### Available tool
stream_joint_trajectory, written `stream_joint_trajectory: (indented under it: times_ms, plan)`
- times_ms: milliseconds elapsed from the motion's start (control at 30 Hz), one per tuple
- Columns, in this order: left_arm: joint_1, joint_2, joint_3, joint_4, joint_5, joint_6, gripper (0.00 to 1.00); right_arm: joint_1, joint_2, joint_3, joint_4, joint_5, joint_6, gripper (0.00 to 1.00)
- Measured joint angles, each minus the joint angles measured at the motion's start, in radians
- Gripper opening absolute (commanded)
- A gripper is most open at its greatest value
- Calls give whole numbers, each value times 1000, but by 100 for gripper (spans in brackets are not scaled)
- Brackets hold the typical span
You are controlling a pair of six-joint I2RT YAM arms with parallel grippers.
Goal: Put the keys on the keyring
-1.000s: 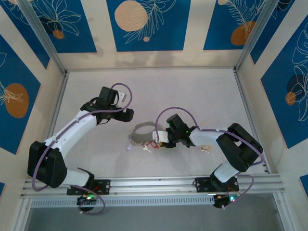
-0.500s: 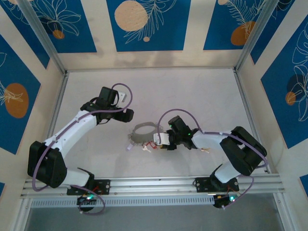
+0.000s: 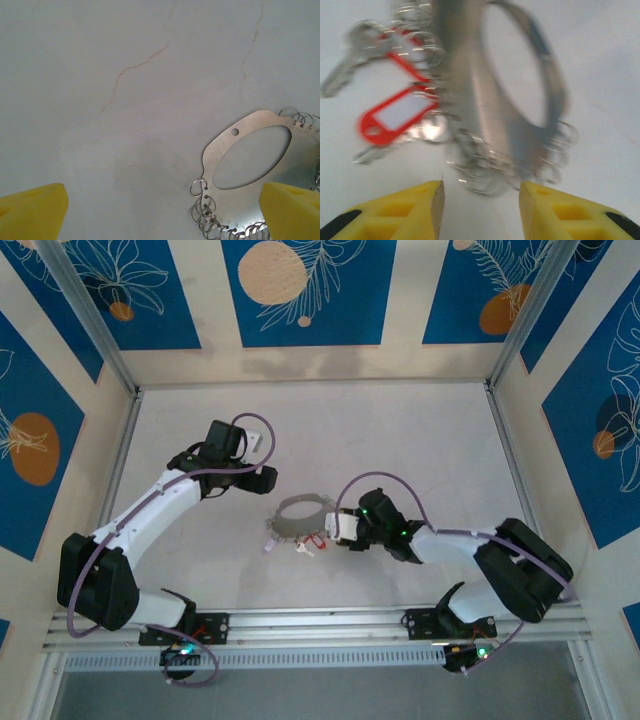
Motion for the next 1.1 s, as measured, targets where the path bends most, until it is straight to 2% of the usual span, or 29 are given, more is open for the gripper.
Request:
stream_joint_trajectory:
  times_ms: [133,200,300,433,600,800,933,1100]
  plan:
    - [0,0,0,0,-3,0,98,-60,-150,5,6,78,264,52]
    - [0,0,0,0,-6,0,98,-120,-240,34,-39,79,468,44]
    - [-1,-1,0,-1,-16,5,98,-230,-322,85,-126,-1,792,40]
    - [-1,-1,0,-5,-33,24,98,-299,-304,95,-200,-161,1060,38]
    - [-1,-1,0,-15,-37,30,98,-296,-153,96,-287,-359,1196,36]
    - [-1,1,0,-18,-39,45,98,-283,61,157,-340,-509,1224,34]
    - [-1,7,3,-20,-39,50,98,-229,103,212,-368,-514,1243,35]
    - [-1,7,3,-20,-30,49,99,-141,106,302,-423,-418,1340,34]
